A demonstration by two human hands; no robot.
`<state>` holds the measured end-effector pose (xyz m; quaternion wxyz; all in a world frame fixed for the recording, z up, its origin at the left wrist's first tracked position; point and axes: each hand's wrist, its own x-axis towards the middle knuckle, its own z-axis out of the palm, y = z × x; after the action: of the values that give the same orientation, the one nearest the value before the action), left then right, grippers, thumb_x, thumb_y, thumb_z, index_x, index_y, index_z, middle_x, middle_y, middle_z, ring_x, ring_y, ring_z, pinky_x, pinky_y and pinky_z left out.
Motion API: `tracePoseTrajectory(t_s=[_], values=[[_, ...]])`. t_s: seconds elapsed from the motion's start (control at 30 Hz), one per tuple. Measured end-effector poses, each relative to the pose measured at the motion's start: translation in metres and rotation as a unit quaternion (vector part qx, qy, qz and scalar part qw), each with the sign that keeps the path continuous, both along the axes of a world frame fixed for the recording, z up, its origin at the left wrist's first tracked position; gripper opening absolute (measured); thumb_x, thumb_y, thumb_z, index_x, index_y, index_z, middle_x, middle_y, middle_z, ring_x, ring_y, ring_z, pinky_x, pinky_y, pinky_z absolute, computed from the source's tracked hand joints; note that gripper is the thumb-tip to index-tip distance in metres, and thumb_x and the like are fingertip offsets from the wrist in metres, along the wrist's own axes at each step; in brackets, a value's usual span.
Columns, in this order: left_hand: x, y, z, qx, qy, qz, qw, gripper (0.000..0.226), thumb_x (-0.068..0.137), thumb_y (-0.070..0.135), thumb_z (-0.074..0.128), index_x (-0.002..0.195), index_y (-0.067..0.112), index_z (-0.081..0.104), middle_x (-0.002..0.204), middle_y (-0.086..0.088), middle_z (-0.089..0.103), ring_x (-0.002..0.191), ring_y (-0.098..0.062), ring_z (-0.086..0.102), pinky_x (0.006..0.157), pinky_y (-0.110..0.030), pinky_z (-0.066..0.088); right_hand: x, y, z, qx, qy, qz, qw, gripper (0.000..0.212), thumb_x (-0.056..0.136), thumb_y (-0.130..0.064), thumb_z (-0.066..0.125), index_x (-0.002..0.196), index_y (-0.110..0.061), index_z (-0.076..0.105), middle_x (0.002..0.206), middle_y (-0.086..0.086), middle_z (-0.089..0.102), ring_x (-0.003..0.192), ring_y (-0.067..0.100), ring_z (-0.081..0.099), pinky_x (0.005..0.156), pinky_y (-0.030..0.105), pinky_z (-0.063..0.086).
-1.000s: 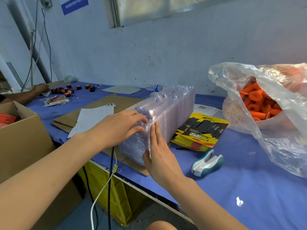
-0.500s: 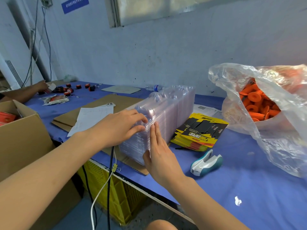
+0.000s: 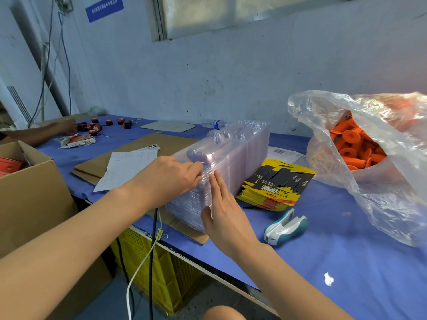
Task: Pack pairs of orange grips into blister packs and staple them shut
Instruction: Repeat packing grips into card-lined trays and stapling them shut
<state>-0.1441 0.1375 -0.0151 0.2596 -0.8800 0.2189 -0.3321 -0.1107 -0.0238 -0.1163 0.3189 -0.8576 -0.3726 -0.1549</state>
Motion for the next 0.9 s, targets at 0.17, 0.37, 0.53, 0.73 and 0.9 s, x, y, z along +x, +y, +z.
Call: tracePoseTrajectory(t_s=[0.17,0.37,0.53,0.73,0.9], values=[[0.002,0.002,0.000,0.017,-0.013,-0.008,1.000,0.034,0.097,0.025,0.039,0.076,0.015,0.063,0.054,0.002,0.054,0.038,-0.016,0.050,0.040,-0.022,0.032,-0.003,0.000,0.002,0.011,-0.003,0.002,1.000,0.078,0.096,-0.018,0.045,0.158,-0.016,-0.002,0.166,0.001,-0.006,0.149,0.020,0.017,0.113,0.031,0.034],[0.002,-0.001,-0.002,-0.002,-0.021,-0.012,1.000,0.035,0.096,0.025,0.038,0.075,0.013,0.062,0.054,0.001,0.056,0.038,-0.016,0.052,0.039,-0.022,0.034,-0.006,0.002,0.004,-0.001,0.010,-0.013,1.000,0.077,0.098,-0.021,0.043,0.158,-0.018,-0.005,0.166,0.001,-0.010,0.142,0.026,0.032,0.097,0.031,0.042],[0.008,0.001,-0.003,-0.016,-0.037,-0.027,0.999,0.034,0.098,0.024,0.036,0.078,0.011,0.061,0.056,-0.002,0.057,0.040,-0.018,0.053,0.039,-0.025,0.040,-0.007,0.002,0.003,-0.024,-0.022,-0.003,0.999,0.075,0.097,-0.019,0.042,0.158,-0.012,-0.001,0.165,0.005,-0.012,0.150,0.025,0.013,0.117,0.035,0.028],[0.009,0.010,-0.007,-0.049,-0.034,-0.058,0.997,0.031,0.099,0.029,0.041,0.088,0.010,0.063,0.067,-0.003,0.063,0.052,-0.019,0.061,0.045,-0.030,0.049,-0.003,0.006,0.018,0.012,-0.039,0.014,0.999,0.059,0.099,-0.019,0.042,0.155,-0.018,0.024,0.162,-0.001,0.024,0.147,0.019,0.019,0.119,0.033,0.023],[0.008,0.016,-0.014,-0.039,-0.044,-0.048,0.997,0.025,0.096,0.028,0.054,0.107,0.009,0.065,0.089,-0.005,0.069,0.075,-0.021,0.069,0.054,-0.034,0.055,-0.001,0.009,0.041,0.283,0.259,0.057,0.922,0.031,0.100,-0.017,0.045,0.118,-0.016,0.071,0.123,-0.008,0.061,0.118,0.002,0.049,0.099,0.015,0.037]])
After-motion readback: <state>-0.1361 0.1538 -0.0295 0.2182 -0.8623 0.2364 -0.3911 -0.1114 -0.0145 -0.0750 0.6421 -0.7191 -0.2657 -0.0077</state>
